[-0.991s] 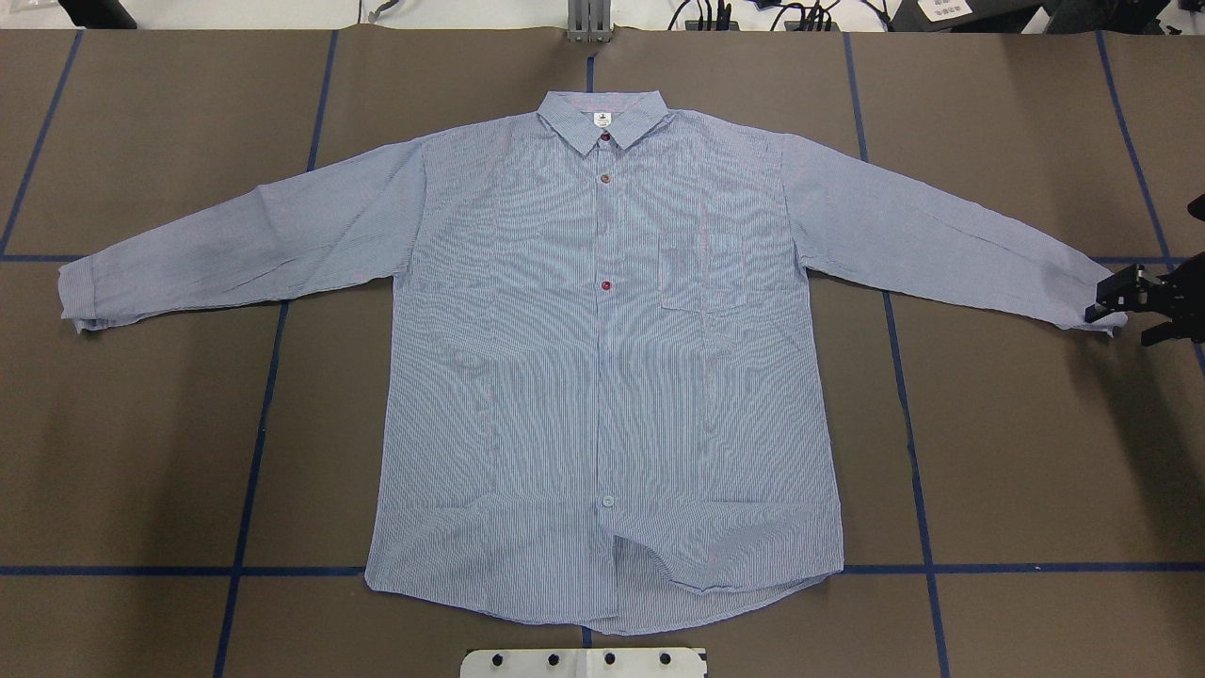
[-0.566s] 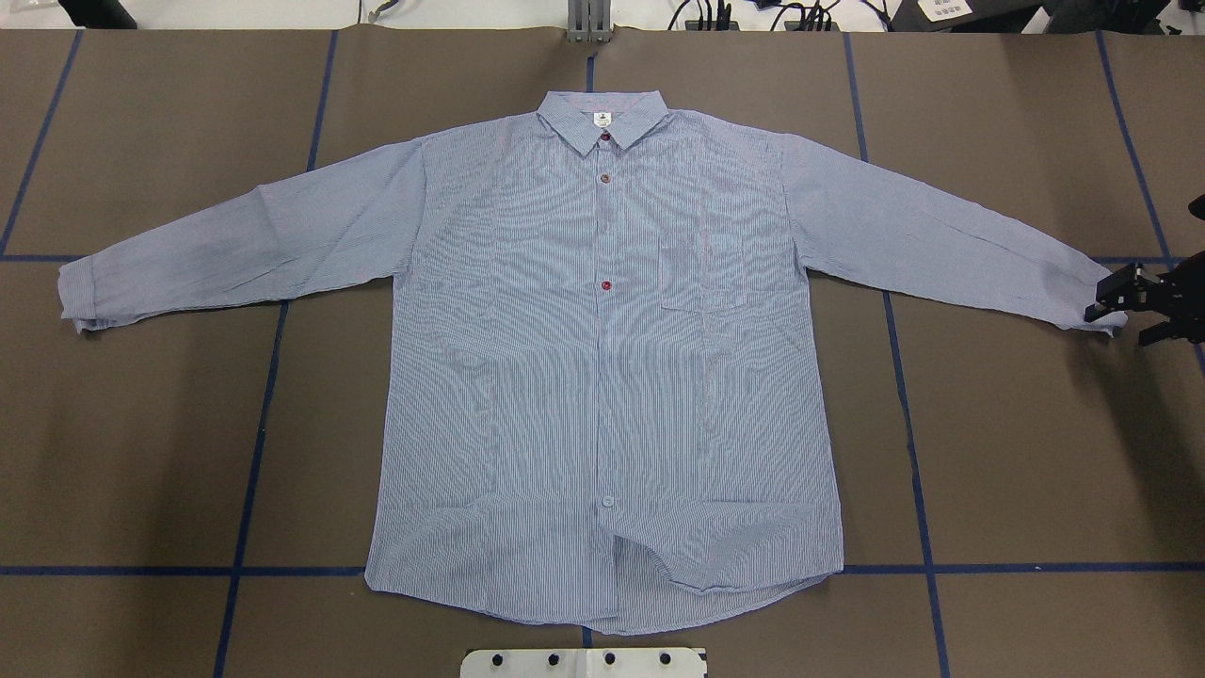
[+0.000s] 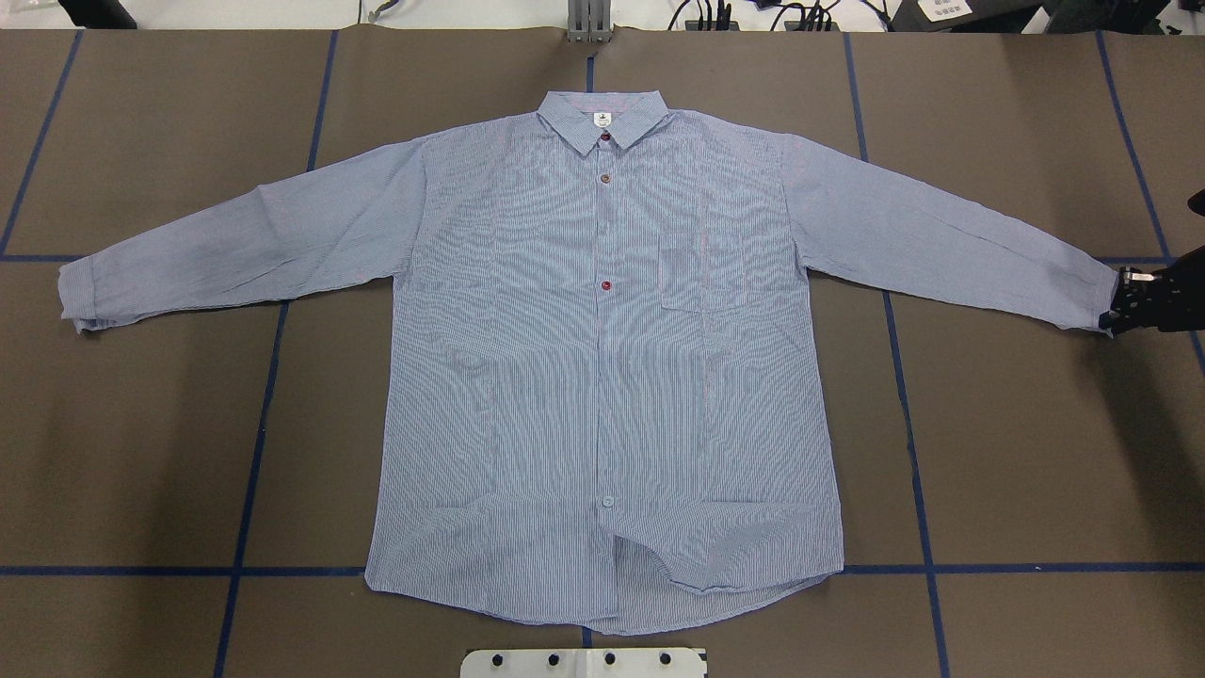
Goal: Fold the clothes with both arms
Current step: 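Grasp the sleeve cuff with the right gripper, then lift the sleeve with the right gripper and fold it across the shirt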
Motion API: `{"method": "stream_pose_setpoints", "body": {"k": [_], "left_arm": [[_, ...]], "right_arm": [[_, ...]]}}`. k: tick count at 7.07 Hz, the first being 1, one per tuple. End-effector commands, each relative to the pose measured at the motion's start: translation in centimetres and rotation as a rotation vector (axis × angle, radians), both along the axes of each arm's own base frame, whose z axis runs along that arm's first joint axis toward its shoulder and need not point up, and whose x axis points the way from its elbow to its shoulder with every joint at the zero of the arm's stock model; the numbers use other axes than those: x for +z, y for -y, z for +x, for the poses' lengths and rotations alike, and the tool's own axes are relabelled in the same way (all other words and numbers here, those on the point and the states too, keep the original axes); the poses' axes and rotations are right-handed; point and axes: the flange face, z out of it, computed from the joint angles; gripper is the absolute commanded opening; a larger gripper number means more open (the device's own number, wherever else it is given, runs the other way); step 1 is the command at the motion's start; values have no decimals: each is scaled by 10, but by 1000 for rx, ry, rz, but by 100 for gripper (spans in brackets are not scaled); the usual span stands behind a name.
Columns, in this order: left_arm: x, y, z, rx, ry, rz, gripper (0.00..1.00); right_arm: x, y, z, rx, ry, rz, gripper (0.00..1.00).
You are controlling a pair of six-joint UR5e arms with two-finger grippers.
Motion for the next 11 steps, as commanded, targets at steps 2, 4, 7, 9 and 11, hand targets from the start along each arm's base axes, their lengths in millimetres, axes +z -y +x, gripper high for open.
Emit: {"method": "stream_pose_setpoints", "body": {"k": [2, 4, 7, 9, 11], "left_arm": [[0, 0, 0, 1, 2, 1, 100], [0, 0, 0, 0, 2, 2, 100], [0, 0, 0, -3, 0, -3, 100], [-3, 0, 0, -2, -2, 3, 100], [-6, 2, 0, -3, -2, 29, 100]], "right_arm": [[-9, 2, 0, 2, 10, 11, 0], [-78, 21, -8, 42, 67, 71, 0], [-228, 110, -56, 91, 129, 110, 0], [-339, 144, -120, 73, 108, 93, 0], [-429, 119, -236, 124, 128, 63, 0]]}}
